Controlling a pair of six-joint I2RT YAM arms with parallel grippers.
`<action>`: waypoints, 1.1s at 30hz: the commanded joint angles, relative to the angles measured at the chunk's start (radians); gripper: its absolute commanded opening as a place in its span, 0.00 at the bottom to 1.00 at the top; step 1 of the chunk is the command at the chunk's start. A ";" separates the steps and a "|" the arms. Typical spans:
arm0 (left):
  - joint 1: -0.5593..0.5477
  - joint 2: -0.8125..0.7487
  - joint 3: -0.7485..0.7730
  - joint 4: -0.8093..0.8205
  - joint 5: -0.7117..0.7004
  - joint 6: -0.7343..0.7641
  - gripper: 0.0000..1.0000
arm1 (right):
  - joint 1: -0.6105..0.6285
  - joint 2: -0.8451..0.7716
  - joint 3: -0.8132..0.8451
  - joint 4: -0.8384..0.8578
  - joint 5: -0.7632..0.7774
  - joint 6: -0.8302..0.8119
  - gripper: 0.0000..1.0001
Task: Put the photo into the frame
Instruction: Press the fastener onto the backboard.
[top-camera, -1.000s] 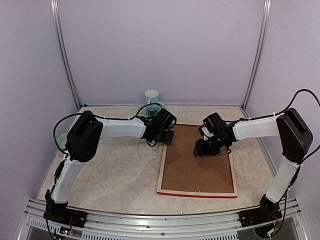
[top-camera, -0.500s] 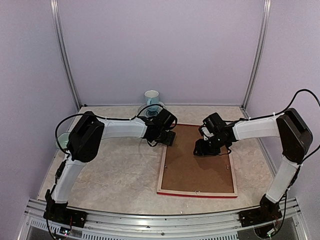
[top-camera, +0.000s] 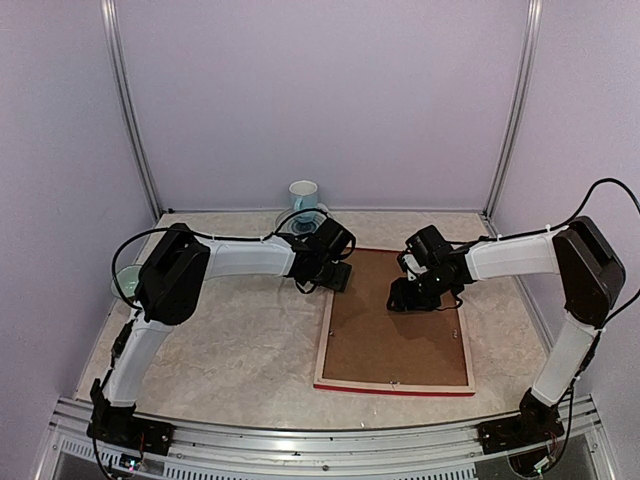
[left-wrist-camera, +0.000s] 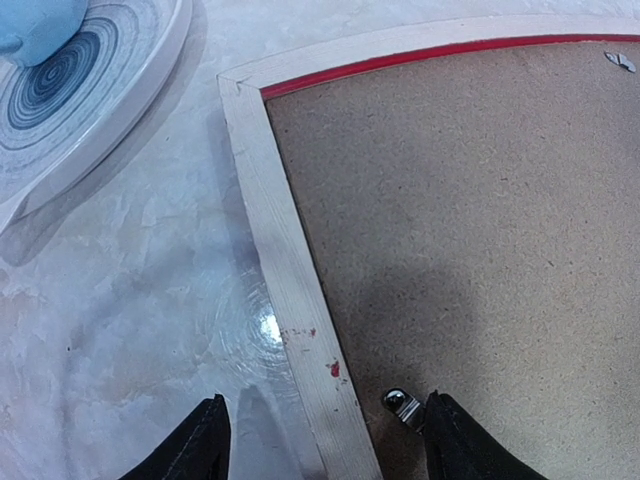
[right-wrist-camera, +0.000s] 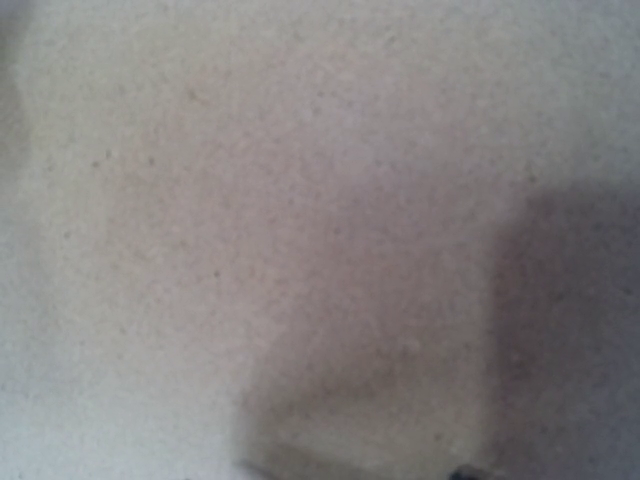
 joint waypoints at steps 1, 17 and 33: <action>-0.005 0.033 0.019 -0.033 -0.027 0.003 0.65 | 0.000 0.029 -0.009 -0.064 0.005 0.010 0.55; -0.003 0.062 0.051 -0.077 -0.001 0.005 0.64 | 0.000 0.039 0.005 -0.070 0.007 0.005 0.55; -0.003 0.069 0.034 -0.132 0.031 0.004 0.60 | 0.000 0.044 0.000 -0.062 0.006 0.005 0.55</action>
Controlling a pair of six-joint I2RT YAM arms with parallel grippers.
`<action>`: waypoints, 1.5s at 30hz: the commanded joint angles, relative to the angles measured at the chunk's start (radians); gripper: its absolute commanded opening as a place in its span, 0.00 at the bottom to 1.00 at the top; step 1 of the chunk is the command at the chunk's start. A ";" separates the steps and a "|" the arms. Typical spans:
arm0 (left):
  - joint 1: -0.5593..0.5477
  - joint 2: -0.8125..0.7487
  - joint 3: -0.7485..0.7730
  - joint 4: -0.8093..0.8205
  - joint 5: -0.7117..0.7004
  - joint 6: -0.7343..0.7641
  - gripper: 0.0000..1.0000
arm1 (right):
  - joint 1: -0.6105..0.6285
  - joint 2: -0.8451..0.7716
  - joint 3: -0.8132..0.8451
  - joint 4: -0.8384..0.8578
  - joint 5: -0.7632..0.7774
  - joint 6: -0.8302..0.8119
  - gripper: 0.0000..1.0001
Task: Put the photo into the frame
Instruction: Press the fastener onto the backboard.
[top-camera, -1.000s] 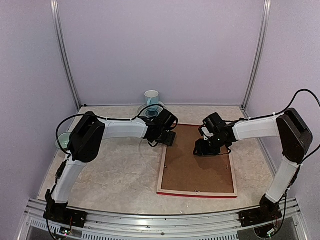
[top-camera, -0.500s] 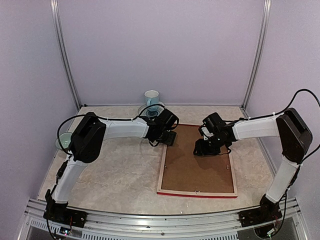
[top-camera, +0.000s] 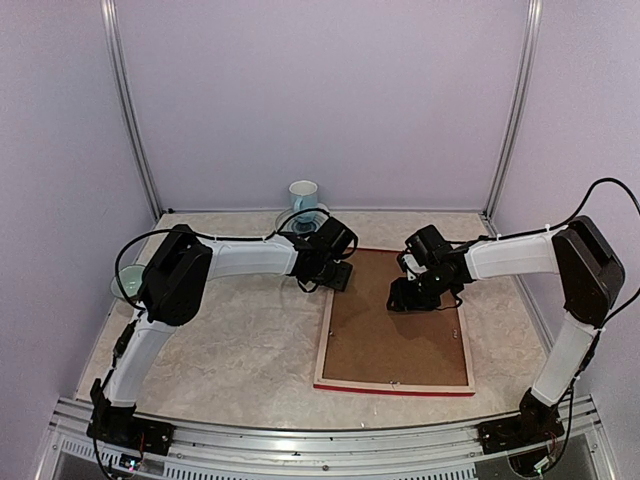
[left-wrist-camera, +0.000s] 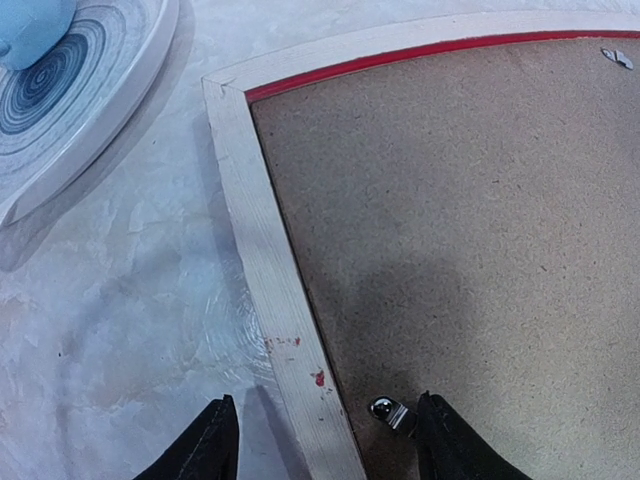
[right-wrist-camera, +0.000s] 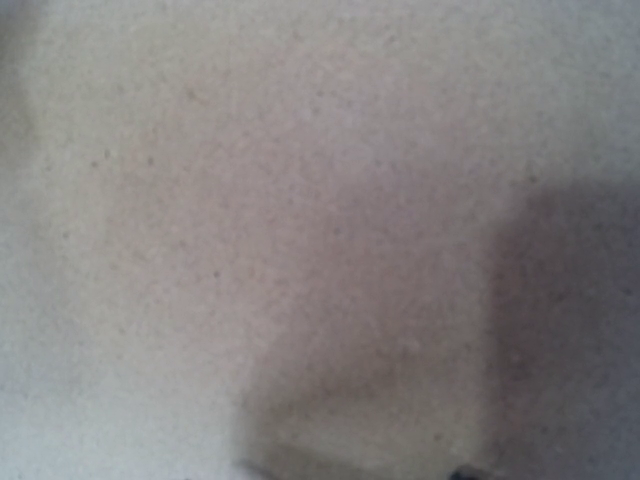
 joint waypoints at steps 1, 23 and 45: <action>0.000 0.045 -0.013 -0.097 0.026 0.004 0.60 | 0.000 0.041 -0.007 -0.052 0.005 0.005 0.55; 0.005 0.021 -0.069 -0.110 0.046 -0.001 0.52 | 0.000 0.034 -0.013 -0.049 0.009 0.006 0.55; 0.010 -0.049 -0.124 -0.053 0.026 -0.030 0.47 | 0.000 0.032 -0.025 -0.040 0.002 0.009 0.55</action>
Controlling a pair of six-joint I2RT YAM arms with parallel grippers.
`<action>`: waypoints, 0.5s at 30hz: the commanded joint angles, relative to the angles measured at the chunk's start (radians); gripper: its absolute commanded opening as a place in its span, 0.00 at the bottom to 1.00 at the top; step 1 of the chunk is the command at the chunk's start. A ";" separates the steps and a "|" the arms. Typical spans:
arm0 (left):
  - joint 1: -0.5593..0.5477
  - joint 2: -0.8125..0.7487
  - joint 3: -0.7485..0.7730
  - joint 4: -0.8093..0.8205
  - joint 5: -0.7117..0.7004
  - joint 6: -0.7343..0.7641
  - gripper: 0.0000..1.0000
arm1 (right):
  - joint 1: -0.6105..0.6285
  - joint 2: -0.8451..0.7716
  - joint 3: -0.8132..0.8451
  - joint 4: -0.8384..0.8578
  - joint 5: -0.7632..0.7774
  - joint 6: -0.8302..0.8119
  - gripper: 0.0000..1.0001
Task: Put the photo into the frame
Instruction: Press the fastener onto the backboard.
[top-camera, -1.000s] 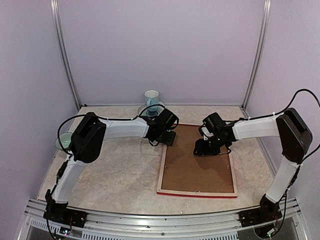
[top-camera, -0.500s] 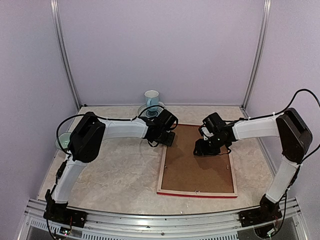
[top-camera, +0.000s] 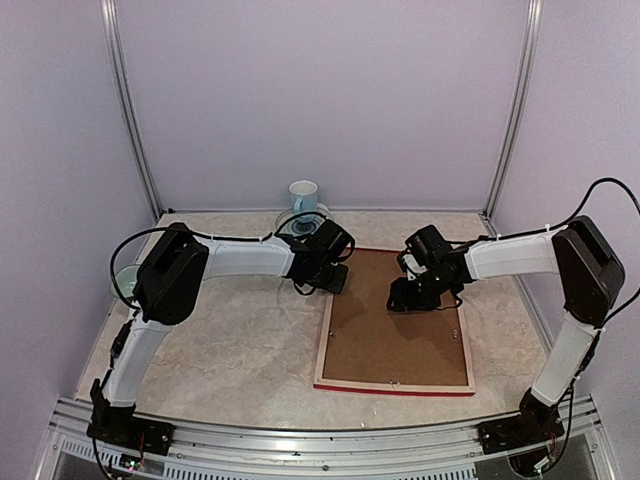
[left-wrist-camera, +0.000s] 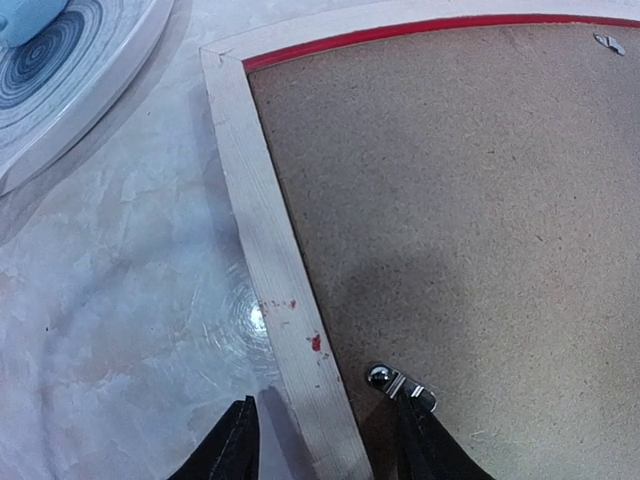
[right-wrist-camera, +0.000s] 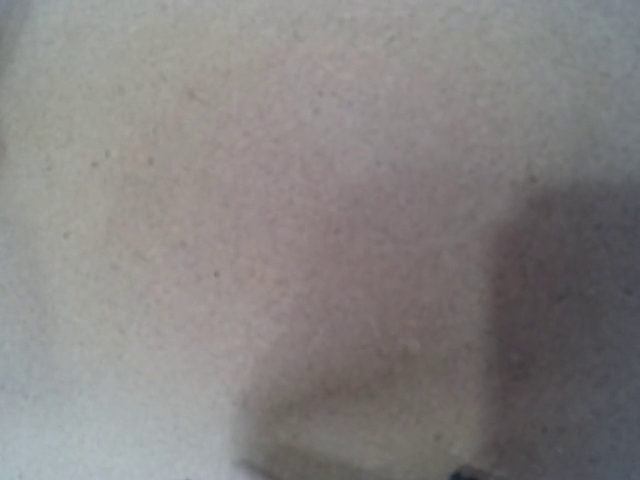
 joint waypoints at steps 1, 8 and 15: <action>0.009 -0.032 -0.066 -0.062 -0.006 -0.008 0.47 | 0.000 0.033 -0.024 -0.040 0.003 0.009 0.55; 0.012 -0.101 -0.073 -0.014 -0.015 -0.024 0.51 | 0.000 0.035 -0.024 -0.039 0.002 0.009 0.55; 0.013 -0.070 -0.019 -0.023 -0.011 -0.039 0.57 | 0.000 0.035 -0.027 -0.035 0.000 0.010 0.55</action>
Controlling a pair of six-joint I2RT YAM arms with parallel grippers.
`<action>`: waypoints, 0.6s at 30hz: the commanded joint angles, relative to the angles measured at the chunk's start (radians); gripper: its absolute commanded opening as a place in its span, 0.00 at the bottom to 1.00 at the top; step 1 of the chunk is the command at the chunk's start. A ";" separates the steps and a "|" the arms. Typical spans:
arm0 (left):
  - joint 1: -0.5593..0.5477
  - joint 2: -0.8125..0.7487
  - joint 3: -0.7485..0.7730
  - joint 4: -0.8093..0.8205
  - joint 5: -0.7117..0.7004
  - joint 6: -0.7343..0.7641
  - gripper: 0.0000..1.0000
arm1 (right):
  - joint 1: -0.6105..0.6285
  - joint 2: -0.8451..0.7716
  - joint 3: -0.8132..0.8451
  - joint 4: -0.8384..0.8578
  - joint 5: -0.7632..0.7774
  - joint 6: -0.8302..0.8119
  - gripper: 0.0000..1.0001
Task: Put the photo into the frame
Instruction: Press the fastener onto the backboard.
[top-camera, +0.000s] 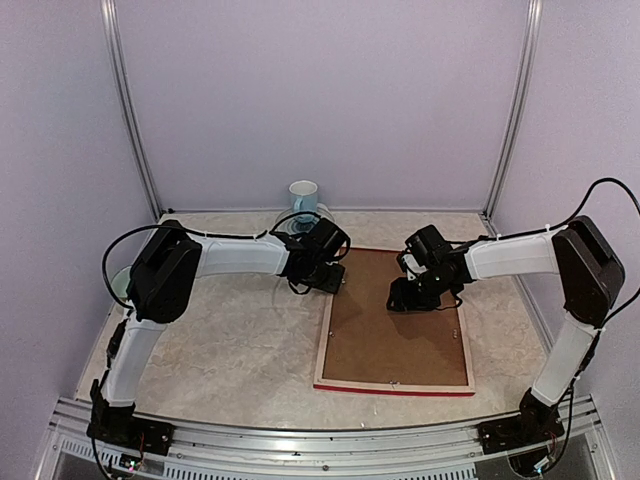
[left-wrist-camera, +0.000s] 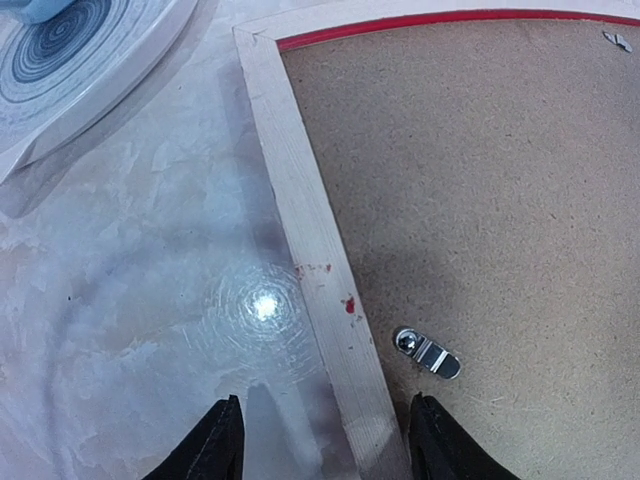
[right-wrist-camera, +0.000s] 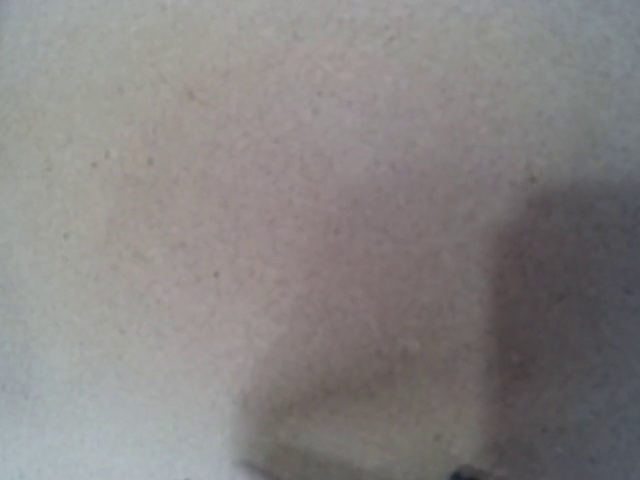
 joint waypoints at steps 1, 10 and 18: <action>0.006 -0.017 0.039 -0.010 -0.009 -0.016 0.57 | -0.001 0.035 -0.028 -0.036 0.004 0.010 0.55; 0.006 0.002 0.056 0.019 0.014 -0.023 0.58 | 0.000 0.035 -0.030 -0.036 0.002 0.010 0.55; 0.008 0.048 0.089 0.013 0.038 -0.022 0.58 | 0.000 0.035 -0.024 -0.042 0.004 0.008 0.55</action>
